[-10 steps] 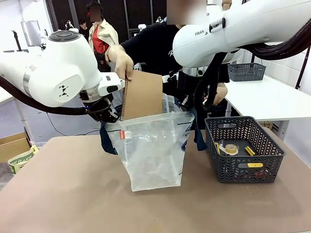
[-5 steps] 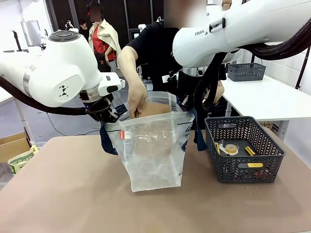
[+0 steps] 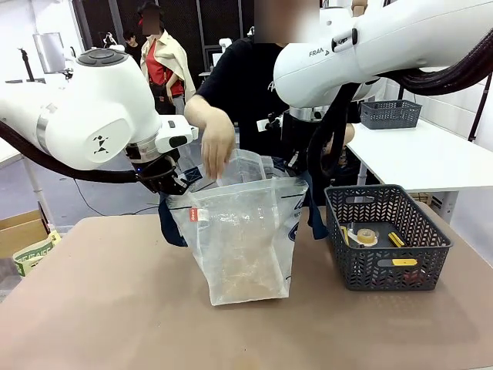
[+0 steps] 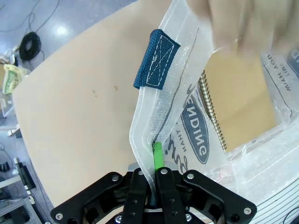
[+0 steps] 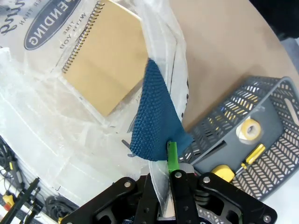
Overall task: Transfer purchased items from the store into the shopping bag.
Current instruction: Move the Reusable shopping bag to the right side of the table.
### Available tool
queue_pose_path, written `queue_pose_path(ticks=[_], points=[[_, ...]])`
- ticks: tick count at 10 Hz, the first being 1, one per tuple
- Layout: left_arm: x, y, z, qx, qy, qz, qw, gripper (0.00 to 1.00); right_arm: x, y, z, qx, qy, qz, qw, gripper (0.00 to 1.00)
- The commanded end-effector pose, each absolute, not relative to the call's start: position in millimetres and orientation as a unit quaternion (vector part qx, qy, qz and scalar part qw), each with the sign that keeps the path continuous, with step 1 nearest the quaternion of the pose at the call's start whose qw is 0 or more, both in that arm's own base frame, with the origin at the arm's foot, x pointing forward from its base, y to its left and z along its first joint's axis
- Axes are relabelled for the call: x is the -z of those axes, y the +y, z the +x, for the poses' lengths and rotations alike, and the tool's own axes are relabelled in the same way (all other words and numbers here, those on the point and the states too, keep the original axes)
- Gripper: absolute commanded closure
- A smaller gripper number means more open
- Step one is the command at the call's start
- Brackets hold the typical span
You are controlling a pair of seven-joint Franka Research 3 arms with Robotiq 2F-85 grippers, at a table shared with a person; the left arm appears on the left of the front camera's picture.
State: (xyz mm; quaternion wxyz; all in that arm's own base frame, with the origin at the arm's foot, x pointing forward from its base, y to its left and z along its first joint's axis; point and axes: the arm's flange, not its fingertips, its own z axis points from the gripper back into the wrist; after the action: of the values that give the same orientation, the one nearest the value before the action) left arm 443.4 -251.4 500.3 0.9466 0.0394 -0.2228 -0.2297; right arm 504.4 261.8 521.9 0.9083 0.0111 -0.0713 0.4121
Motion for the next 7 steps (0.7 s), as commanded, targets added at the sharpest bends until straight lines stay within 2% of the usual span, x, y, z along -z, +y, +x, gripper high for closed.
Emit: queue_pose_path(ticks=[1,7], points=[[-501.4,-244.1,442.4,0.231,-0.225,0.053,0.945,1.00,-522.5,257.1,505.4,-0.409,-0.074,0.010,0.910,1.00],[-501.4,-244.1,442.4,0.231,-0.225,0.053,0.945,1.00,-522.5,257.1,505.4,-0.409,-0.074,0.010,0.910,1.00]])
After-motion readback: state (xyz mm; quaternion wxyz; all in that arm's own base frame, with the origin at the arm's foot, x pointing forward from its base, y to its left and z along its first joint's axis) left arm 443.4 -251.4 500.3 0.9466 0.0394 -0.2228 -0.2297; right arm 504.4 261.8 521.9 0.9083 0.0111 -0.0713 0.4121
